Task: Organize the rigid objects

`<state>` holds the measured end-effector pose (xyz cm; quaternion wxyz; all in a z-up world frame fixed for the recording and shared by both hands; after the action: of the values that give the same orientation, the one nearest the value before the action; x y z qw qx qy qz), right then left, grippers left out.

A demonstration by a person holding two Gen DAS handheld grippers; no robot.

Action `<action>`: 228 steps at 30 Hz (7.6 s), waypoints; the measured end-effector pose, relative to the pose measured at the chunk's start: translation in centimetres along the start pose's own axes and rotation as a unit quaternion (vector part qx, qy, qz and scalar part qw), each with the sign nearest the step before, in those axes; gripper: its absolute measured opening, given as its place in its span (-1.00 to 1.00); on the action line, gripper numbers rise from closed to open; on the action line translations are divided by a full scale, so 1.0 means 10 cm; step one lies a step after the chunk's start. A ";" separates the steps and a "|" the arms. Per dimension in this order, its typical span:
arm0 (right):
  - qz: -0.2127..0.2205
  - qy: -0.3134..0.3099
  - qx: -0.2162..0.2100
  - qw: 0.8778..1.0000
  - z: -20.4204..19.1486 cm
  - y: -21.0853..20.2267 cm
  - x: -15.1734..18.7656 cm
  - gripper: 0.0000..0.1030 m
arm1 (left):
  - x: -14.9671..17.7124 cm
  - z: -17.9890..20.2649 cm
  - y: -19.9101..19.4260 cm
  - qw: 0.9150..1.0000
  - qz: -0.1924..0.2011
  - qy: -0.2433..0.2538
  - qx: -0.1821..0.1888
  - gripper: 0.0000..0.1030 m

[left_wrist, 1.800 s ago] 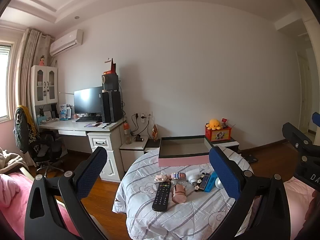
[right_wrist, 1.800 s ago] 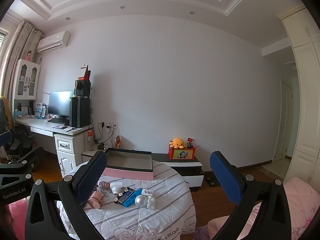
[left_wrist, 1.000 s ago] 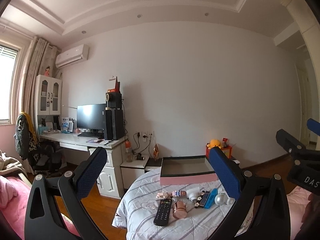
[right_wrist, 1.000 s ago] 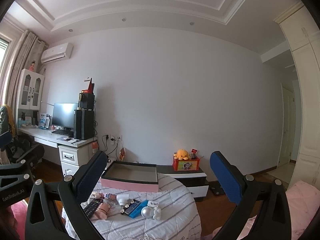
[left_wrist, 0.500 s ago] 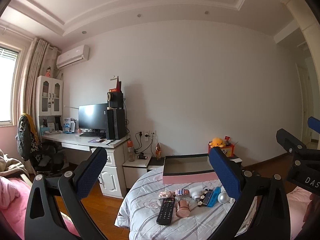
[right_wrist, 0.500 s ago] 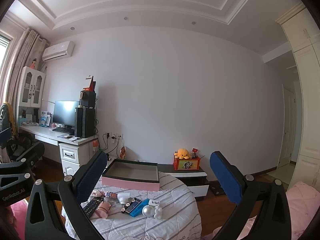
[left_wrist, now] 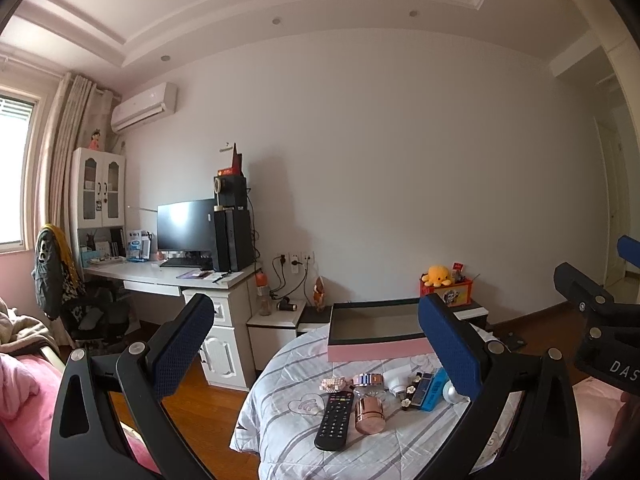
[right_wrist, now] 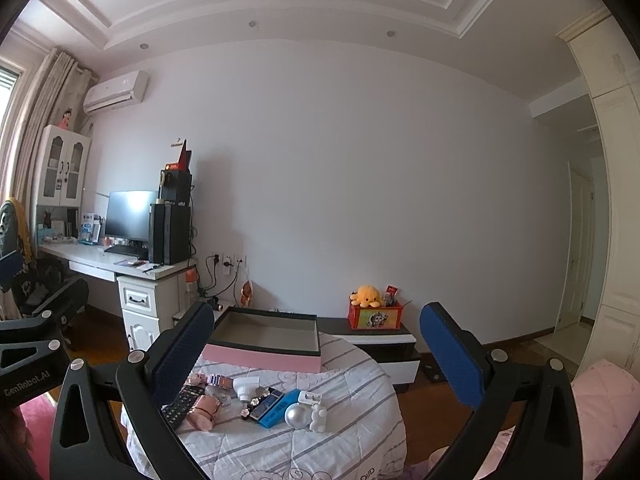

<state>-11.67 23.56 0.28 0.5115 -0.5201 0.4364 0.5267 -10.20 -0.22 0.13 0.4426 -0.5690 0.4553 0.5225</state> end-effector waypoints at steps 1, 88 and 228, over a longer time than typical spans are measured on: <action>-0.001 0.001 0.000 1.000 0.01 0.02 0.01 1.00 | 0.01 0.01 0.02 1.000 -0.001 0.001 0.000 1.00; -0.304 0.070 -0.119 0.943 0.32 2.40 2.09 0.42 | 2.16 1.08 2.35 0.934 -0.315 0.062 0.156 -0.14; -0.345 0.083 -0.029 0.935 0.61 2.64 2.48 0.68 | 2.65 1.07 2.28 0.917 -0.366 0.114 0.108 0.60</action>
<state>-36.92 29.20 -25.81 0.6081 -0.6952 0.2555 0.2858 -33.55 4.39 -27.66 0.6068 -0.7003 0.3166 0.2030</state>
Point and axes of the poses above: each gripper's, at about its wrist camera, not at the fingertips, and y roughly the way its jaws point, z to its right, x to its underside, the point moved 10 cm from there along y, roughly the way its jaws point, and after that the axes turned 11 degrees about -x, right-handed, at the moved point
